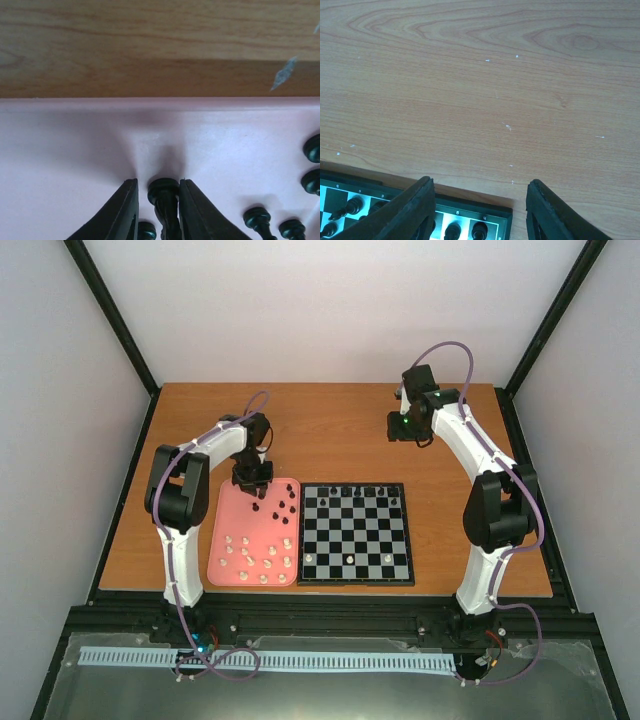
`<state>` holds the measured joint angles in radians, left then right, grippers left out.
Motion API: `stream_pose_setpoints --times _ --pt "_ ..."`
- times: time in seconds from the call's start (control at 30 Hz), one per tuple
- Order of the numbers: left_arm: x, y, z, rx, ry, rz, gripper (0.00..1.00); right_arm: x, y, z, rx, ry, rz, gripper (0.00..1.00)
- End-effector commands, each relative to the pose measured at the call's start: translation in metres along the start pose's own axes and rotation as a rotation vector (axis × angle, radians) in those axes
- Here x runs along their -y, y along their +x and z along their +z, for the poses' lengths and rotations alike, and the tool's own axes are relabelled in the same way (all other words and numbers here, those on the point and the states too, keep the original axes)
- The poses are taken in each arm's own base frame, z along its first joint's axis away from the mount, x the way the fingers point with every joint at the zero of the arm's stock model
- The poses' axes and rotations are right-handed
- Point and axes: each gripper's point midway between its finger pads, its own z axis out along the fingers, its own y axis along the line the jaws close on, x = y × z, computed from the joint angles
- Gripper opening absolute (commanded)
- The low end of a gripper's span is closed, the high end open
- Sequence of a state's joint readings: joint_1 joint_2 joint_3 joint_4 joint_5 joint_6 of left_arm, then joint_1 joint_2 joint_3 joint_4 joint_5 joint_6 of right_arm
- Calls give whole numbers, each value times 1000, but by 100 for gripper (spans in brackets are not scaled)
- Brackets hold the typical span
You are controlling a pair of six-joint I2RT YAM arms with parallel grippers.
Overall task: Set up the chess pieces on the board
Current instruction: Pick up the chess piece from the storage box.
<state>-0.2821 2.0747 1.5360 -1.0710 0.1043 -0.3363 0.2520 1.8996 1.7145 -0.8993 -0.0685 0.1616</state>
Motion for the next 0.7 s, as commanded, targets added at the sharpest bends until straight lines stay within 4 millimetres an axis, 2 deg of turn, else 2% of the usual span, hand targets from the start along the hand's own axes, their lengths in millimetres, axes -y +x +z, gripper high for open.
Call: stream_pose_setpoints --times 0.0,0.2,0.37,0.53,0.67 --pt "1 5 -6 6 2 3 22 0 -4 -1 16 -11 1 50" --pt "0 7 -7 6 1 3 8 0 -2 2 11 -13 3 50" --pt "2 4 -16 11 2 8 5 0 -4 3 10 -14 3 50" --pt "8 2 -36 22 3 12 5 -1 -5 2 14 -16 3 50" --pt "32 -1 -64 59 10 59 5 0 -5 3 13 -14 4 50"
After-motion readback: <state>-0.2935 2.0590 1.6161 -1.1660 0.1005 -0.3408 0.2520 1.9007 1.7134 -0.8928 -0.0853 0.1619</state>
